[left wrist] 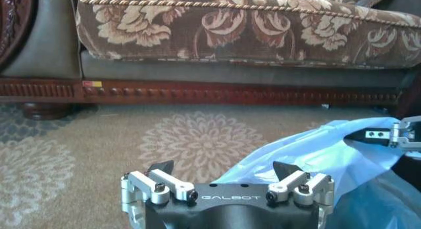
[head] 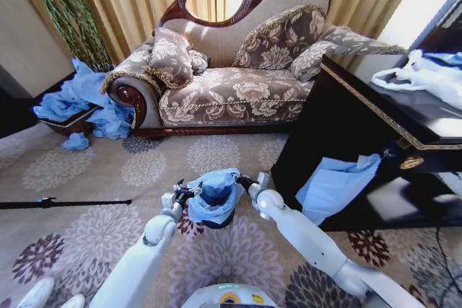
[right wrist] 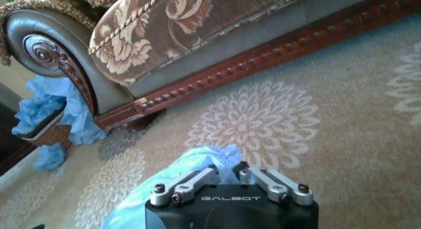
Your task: Place a garbage bag over the trash bin.
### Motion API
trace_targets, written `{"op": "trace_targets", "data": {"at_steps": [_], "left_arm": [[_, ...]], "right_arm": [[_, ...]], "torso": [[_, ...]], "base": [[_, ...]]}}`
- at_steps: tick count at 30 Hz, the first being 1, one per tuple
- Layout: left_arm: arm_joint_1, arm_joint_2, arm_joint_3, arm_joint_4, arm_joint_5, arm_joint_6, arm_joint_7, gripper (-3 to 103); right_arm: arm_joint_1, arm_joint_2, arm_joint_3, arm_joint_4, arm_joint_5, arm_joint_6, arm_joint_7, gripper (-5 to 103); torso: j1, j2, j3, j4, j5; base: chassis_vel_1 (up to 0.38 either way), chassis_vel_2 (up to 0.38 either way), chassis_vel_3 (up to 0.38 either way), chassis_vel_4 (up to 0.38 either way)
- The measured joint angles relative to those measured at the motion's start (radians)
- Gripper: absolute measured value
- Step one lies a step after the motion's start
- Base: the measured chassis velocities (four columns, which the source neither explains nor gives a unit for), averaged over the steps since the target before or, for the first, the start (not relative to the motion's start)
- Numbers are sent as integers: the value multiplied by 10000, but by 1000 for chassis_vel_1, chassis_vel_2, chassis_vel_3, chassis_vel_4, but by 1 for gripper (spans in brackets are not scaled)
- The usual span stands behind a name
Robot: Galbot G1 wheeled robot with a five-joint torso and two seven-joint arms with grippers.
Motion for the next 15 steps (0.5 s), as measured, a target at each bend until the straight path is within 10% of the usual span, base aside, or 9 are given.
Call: {"op": "trace_targets", "data": {"at_steps": [15], "left_arm": [[201,-151,-110,-6,31,-246,156,100]], "right_arm": [[1156,879,-382,-1562,-358,-76,134,0]], "torso": [[0,0,0,1,0]], "base": [[0,0,0,0]]}}
